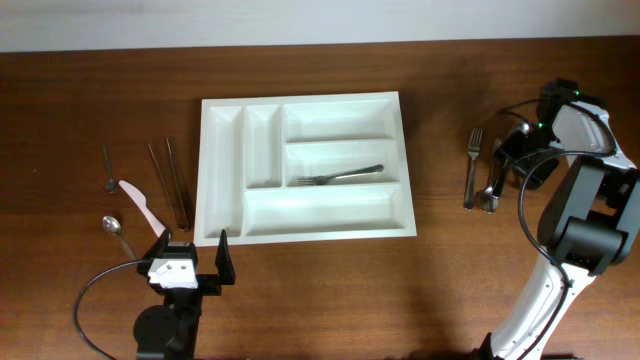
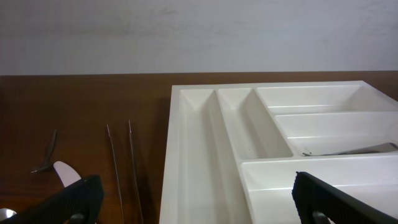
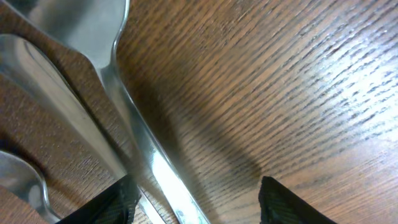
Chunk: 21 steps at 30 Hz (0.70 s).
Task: Pack container
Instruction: 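Lower the right gripper onto the right cutlery and grasp a spoon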
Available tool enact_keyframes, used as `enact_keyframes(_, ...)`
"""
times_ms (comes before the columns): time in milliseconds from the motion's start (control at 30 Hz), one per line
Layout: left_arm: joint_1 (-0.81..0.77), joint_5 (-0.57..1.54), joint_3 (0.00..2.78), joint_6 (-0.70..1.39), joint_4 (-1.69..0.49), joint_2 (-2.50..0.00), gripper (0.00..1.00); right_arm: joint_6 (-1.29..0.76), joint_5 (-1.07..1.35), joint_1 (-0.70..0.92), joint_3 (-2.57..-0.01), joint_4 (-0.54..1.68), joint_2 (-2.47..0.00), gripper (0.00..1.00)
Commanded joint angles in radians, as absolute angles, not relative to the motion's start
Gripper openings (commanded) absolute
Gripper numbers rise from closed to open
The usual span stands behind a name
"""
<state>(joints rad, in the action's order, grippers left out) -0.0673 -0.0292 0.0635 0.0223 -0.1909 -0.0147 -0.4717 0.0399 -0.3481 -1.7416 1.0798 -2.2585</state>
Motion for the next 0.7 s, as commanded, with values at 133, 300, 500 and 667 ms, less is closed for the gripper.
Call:
enact_keyframes(133, -0.069, -0.021, 0.056, 0.007, -0.188, -0.005, 0.99, -0.477, -0.039, -0.349, -1.731, 1.088, -2.280, 0.60)
enact_keyframes(300, -0.069, -0.022, 0.056, 0.007, -0.188, -0.005, 0.99, -0.467, -0.039, -0.349, -1.731, 1.083, -2.280, 0.60)
enact_keyframes(500, -0.069, -0.022, 0.056, 0.007, -0.188, -0.005, 0.99, -0.419, -0.039, -0.348, -1.730, 1.084, -2.280, 0.39)
enact_keyframes(667, -0.069, -0.022, 0.056, 0.007, -0.188, -0.005, 0.99, -0.414, -0.038, -0.348, -1.731, 1.087, -2.280, 0.34)
